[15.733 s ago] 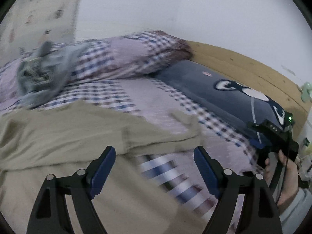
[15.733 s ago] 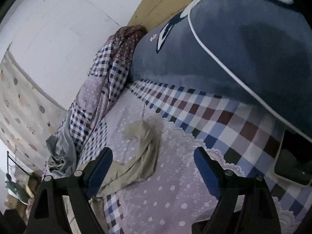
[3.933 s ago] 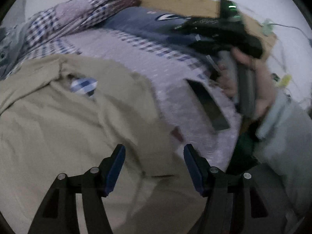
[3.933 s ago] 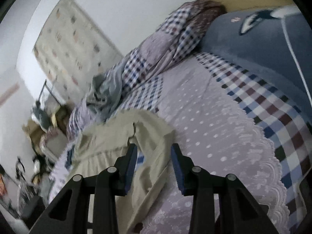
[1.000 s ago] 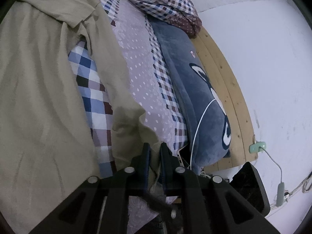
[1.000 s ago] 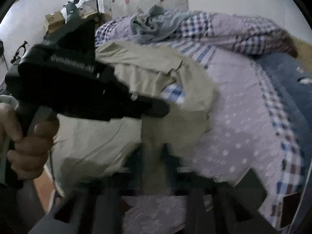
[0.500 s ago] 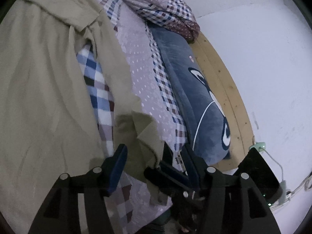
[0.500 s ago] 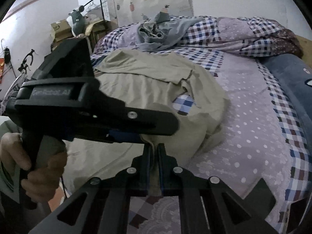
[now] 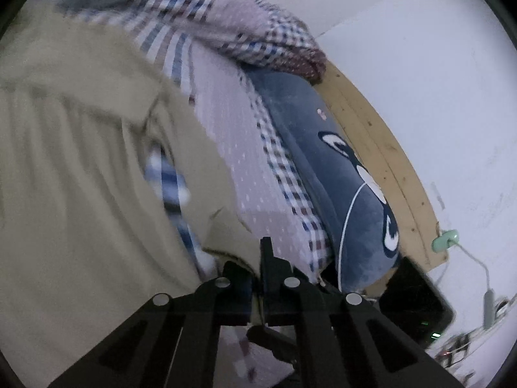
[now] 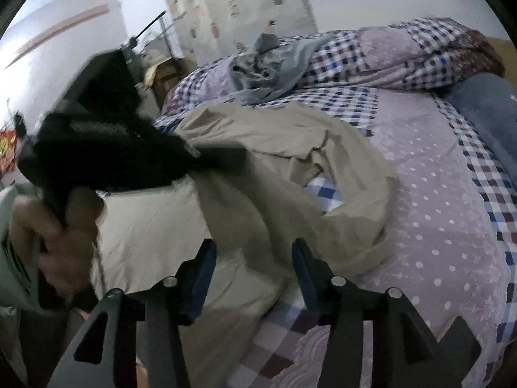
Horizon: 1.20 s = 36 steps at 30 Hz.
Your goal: Fold clothes
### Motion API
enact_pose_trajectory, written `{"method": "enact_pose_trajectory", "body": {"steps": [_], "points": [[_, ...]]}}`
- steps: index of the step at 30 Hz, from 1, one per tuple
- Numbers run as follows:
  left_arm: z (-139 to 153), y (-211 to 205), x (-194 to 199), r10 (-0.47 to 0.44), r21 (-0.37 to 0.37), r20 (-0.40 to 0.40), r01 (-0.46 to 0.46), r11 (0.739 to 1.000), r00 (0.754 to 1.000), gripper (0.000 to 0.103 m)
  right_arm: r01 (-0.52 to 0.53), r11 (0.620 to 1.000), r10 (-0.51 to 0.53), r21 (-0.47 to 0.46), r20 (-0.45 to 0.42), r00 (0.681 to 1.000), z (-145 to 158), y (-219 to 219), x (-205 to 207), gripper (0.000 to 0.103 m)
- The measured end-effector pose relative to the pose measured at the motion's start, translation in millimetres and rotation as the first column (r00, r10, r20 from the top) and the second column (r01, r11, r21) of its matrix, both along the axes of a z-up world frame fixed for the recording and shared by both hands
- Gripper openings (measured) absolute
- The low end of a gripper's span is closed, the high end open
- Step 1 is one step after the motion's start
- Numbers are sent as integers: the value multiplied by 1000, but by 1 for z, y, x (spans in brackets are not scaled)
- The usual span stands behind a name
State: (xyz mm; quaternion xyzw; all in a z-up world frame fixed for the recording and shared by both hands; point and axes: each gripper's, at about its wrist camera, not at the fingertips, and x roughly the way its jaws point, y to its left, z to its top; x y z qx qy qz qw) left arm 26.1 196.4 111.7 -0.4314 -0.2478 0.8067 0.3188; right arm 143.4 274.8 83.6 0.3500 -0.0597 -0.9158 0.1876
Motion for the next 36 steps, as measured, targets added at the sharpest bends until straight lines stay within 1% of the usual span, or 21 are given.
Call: {"method": "enact_pose_trajectory", "body": {"steps": [3, 5, 8, 10, 14, 19, 21, 26, 29, 32, 33, 35, 36], "points": [[31, -16, -20, 8, -45, -72, -12, 999, 997, 2, 85, 996, -84, -10, 23, 996, -8, 12, -20, 53], [56, -31, -38, 32, -78, -129, -42, 996, 991, 2, 138, 990, -138, -16, 41, 990, -14, 20, -34, 53], [90, -59, -67, 84, -93, -189, -103, 990, 978, 2, 205, 979, -204, -5, 70, 976, -26, 28, -59, 53], [112, -78, -86, 125, -92, -222, -148, 985, 967, 2, 246, 969, -247, 20, 83, 966, -31, 31, -76, 53], [152, -115, -125, 201, -78, -280, -231, 970, 939, 2, 304, 952, -304, 12, 99, 947, -40, 33, -108, 53], [180, -151, -163, 259, -121, -325, -312, 942, 909, 2, 321, 946, -317, -35, 93, 944, -41, 30, -146, 53], [188, -161, -171, 272, -136, -345, -334, 933, 898, 2, 308, 951, -305, -13, 103, 947, -46, 23, -166, 53], [211, -187, -182, 295, -150, -397, -378, 914, 869, 2, 225, 967, -240, 116, 131, 962, -64, -10, -204, 53], [213, -204, -191, 310, -176, -407, -407, 896, 859, 2, 180, 969, -206, 172, 148, 967, -73, -25, -218, 53], [206, -223, -198, 339, -191, -394, -437, 879, 854, 2, 178, 968, -204, 175, 142, 969, -75, -27, -225, 52], [202, -230, -201, 350, -196, -387, -447, 873, 853, 2, 182, 969, -206, 169, 137, 969, -75, -27, -227, 50], [192, -244, -207, 373, -203, -366, -464, 862, 853, 2, 187, 967, -211, 174, 133, 968, -77, -28, -231, 42], [189, -249, -209, 381, -205, -358, -469, 859, 853, 2, 188, 965, -214, 182, 136, 967, -79, -29, -234, 35]]}}
